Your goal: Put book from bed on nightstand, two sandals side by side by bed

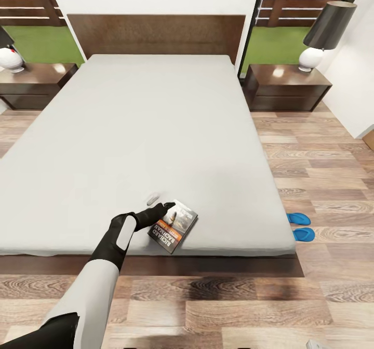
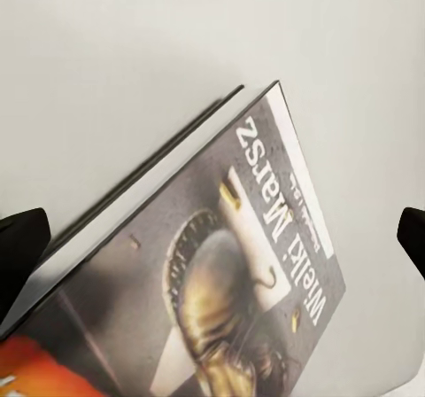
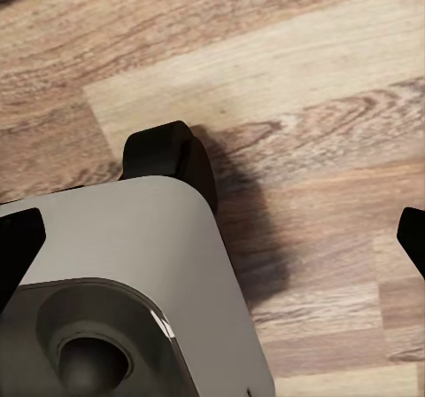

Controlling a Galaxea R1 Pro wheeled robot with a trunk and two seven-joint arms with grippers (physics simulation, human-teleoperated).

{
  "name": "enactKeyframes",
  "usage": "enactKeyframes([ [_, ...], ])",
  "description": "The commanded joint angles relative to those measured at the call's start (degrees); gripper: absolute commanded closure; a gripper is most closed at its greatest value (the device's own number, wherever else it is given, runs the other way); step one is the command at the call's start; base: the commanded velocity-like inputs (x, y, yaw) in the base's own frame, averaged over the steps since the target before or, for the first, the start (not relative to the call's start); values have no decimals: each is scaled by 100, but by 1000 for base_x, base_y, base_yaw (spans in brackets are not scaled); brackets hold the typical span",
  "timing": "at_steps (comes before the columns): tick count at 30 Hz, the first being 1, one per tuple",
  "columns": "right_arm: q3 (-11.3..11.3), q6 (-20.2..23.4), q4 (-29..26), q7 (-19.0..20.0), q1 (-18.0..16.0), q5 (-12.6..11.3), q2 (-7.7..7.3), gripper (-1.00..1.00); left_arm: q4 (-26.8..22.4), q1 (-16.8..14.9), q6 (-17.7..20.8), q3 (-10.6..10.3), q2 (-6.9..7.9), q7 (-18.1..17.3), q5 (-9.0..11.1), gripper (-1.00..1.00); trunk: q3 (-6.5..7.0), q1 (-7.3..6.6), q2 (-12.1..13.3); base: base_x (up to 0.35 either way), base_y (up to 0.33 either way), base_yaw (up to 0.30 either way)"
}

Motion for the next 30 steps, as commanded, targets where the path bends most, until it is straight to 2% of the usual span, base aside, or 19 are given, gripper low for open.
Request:
enactKeyframes([
  [1,49,-23,23,40,-8,-50,2,-100,-1,-3,48,36,-8,-8,-18,-100,-3,0,-2,0,0,0],
  [12,49,-23,23,40,-8,-50,2,-100,-1,-3,48,40,-8,-8,-18,-100,-3,0,-2,-92,0,0],
  [22,49,-23,23,40,-8,-50,2,-100,-1,-3,48,41,-8,-8,-18,-100,-3,0,-2,-10,0,0],
  [30,49,-23,23,40,-8,-50,2,-100,-1,-3,52,40,-8,1,-18,-100,140,-176,319,0,0,0],
])
